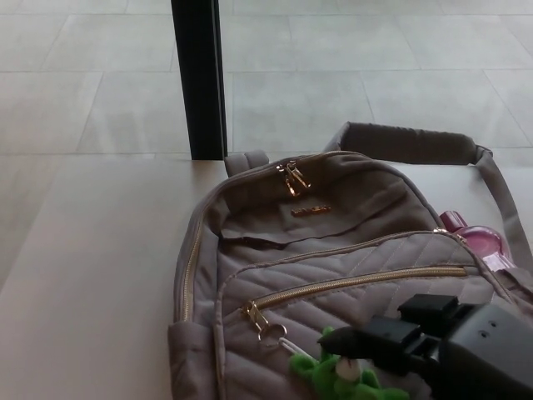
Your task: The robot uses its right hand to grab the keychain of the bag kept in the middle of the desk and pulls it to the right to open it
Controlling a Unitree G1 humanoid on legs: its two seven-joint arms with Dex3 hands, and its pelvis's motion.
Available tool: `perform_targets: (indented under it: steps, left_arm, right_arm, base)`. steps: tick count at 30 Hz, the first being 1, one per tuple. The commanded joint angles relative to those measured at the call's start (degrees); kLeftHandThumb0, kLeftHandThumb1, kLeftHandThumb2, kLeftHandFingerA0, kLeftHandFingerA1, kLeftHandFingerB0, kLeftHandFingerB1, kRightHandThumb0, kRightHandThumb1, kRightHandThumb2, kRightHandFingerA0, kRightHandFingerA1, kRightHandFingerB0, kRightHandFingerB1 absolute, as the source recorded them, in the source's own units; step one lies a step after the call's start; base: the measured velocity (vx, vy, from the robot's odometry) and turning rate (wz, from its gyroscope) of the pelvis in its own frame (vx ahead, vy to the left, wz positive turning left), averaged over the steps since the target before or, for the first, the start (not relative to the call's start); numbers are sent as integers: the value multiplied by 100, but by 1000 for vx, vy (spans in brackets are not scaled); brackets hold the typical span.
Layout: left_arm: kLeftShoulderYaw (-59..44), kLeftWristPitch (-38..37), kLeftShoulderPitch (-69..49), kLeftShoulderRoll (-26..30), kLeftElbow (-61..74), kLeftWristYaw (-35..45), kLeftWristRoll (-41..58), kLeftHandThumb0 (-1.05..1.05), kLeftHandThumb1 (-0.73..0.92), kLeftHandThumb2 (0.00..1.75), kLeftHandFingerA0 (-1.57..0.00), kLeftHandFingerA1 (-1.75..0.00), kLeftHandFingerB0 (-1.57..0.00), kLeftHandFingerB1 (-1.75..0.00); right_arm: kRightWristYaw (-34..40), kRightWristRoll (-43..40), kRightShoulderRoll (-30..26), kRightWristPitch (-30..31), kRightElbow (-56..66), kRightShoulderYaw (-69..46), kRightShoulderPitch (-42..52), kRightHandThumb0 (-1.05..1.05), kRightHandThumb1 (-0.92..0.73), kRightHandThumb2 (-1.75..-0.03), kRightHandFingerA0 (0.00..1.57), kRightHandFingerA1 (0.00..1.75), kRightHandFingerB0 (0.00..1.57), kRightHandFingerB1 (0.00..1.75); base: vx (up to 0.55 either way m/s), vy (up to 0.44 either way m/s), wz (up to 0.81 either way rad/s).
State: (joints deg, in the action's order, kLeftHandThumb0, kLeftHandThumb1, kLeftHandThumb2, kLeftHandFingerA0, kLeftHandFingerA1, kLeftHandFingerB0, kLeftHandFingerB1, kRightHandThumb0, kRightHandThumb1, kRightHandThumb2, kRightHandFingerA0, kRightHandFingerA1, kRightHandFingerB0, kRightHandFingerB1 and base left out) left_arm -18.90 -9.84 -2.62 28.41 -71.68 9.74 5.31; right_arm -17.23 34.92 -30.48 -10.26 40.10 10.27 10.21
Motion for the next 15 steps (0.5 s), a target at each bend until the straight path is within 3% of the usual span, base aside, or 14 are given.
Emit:
perform_targets:
  steps: [1,4,5,6,7,9,10,11,12,13,14,15]
  left_arm:
    - [31,-236,-43,76,4,6,-27,-65,72,61,-62,-65,-64,-45]
    - [40,-221,-17,37,-10,-51,-18,-65,73,62,-59,-59,-61,-45]
    - [58,-237,-14,32,-12,-122,-41,-64,74,62,-61,-59,-64,-45]
    - [56,-293,-34,31,-3,-88,-32,-64,75,62,-60,-60,-62,-45]
    - [-37,-270,-17,16,-15,-19,76,-62,75,62,-61,-60,-61,-46]
    - [-53,-279,-11,12,-31,-8,82,-62,75,63,-62,-61,-61,-46]
    - [-19,-296,-22,25,-28,-7,39,-63,77,63,-60,-59,-62,-45]
    - [23,-298,-26,42,-29,-35,-13,-63,77,63,-61,-56,-62,-45]
    - [64,-293,-25,57,-35,-78,-60,-63,77,63,-61,-56,-62,-45]
    - [76,-325,-18,68,-65,-41,-63,-63,76,63,-60,-53,-62,-45]
    - [81,-328,-17,69,-68,-42,-60,-63,76,63,-60,-53,-62,-45]
    - [150,-382,-25,83,-71,-86,-137,-63,77,63,-62,-54,-64,-45]
  right_arm:
    - [-40,169,230,42,-137,199,100,-86,-61,-74,74,85,32,41]
    - [-49,125,301,-11,-186,284,159,-84,-64,-67,75,90,36,39]
    - [86,285,362,-122,-245,402,249,-89,-59,-100,74,95,33,50]
    - [42,362,340,-116,-214,430,298,-88,-58,-100,69,99,32,50]
    - [37,425,242,-179,-241,393,363,-87,-66,-67,64,135,35,40]
    - [81,415,227,-208,-282,358,409,-86,-62,-68,68,132,36,41]
    - [245,558,146,-317,-391,231,457,-81,-62,-66,69,144,40,39]
    - [336,657,116,-364,-453,161,474,-78,-68,-62,72,124,42,38]
    - [381,706,117,-376,-492,128,475,-78,-68,-62,72,124,42,38]
    - [402,752,121,-358,-521,78,483,-82,-60,-69,77,102,38,41]
    - [408,757,128,-376,-529,71,485,-82,-60,-69,77,102,38,41]
    - [563,839,109,-448,-654,2,460,-76,-67,-61,85,86,42,39]
  base:
    - [0,0,0]
    - [0,0,0]
    - [0,0,0]
    - [0,0,0]
    - [0,0,0]
    - [0,0,0]
    - [0,0,0]
    - [0,0,0]
    - [0,0,0]
    - [0,0,0]
    - [0,0,0]
    - [0,0,0]
